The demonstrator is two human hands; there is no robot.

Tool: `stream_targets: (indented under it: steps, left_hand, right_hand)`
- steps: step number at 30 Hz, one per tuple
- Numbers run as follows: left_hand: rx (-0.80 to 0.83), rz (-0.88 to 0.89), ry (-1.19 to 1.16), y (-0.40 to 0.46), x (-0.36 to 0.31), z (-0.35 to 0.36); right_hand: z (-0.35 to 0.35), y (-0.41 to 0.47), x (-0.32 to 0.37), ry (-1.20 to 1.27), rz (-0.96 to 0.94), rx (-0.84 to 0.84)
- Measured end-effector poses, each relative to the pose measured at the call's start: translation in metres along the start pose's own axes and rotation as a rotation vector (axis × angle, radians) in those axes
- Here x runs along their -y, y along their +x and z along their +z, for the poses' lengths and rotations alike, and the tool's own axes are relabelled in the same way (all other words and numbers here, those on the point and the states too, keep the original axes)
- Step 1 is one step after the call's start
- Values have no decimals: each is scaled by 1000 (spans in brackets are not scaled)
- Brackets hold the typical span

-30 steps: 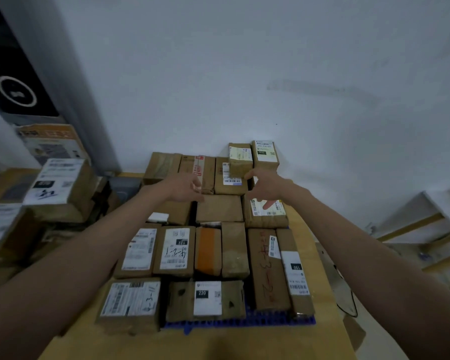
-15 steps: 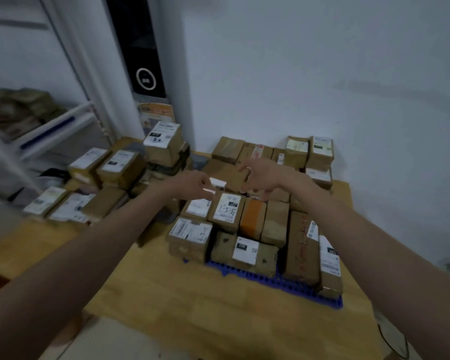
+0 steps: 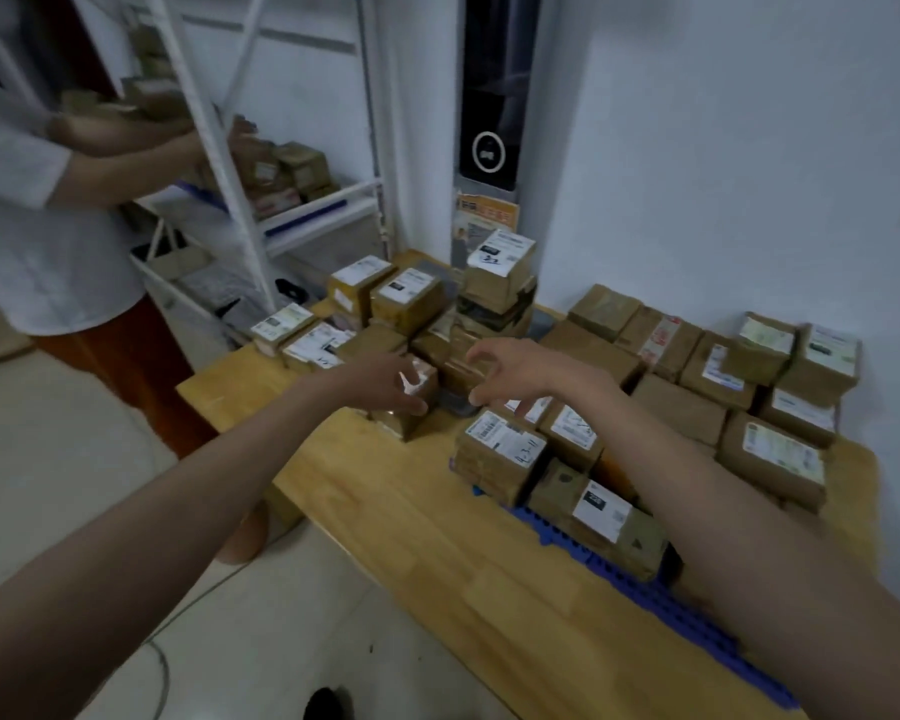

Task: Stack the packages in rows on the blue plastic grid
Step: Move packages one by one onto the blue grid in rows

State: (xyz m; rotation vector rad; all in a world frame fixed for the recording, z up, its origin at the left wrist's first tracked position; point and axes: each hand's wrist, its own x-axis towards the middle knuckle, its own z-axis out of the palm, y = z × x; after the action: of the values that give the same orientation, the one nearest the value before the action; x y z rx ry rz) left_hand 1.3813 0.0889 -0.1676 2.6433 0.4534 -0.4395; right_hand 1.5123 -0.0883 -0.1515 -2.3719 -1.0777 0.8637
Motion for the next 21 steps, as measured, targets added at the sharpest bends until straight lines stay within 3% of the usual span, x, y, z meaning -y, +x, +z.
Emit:
stream_targets:
  steps: [8,21]
  left_hand:
    - [5,-109,-62,-23,103,-16]
    - [42,-151,-87,-8,265,-48]
  right_hand:
    - [45,64,72,-3,-35,77]
    - [122,167,156,41,79,85]
